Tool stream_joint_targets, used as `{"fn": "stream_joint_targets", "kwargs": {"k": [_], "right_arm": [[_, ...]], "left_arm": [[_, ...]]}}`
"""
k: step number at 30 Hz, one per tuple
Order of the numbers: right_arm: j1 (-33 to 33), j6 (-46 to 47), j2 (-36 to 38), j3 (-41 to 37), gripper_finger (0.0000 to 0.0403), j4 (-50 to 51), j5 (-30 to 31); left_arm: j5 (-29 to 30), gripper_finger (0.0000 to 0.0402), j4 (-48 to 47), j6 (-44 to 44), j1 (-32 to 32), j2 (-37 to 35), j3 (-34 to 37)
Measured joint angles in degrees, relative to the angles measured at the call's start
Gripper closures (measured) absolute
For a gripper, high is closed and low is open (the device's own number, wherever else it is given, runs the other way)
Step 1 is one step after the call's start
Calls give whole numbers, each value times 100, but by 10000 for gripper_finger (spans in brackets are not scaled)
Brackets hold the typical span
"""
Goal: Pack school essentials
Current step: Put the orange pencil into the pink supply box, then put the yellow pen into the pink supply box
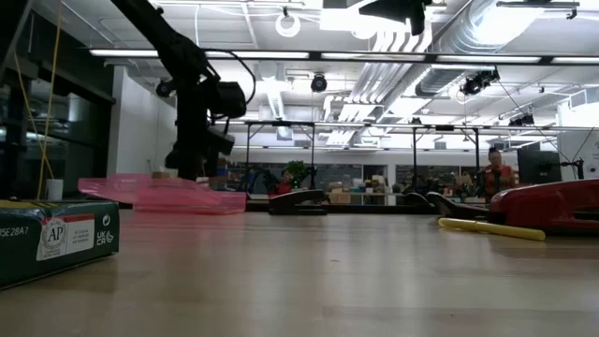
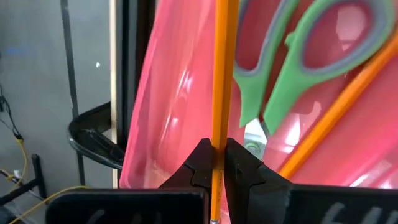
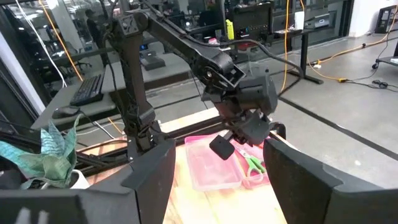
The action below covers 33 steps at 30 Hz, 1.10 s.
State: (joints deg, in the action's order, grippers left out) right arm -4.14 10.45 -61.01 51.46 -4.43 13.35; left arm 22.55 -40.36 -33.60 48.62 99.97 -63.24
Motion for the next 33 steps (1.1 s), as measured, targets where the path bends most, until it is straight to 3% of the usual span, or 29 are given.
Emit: {"fn": "stream_joint_targets", "kwargs": {"k": [14, 29, 33], "right_arm": [[0, 158, 0, 0, 167, 4, 148], [0, 156, 0, 0, 167, -2, 148], [0, 152, 0, 0, 167, -5, 149]], "left_arm": [[113, 395, -13, -309, 11, 288, 0], [340, 231, -533, -76, -35, 36, -227], [-367, 210, -971, 584, -42, -351, -831]]}}
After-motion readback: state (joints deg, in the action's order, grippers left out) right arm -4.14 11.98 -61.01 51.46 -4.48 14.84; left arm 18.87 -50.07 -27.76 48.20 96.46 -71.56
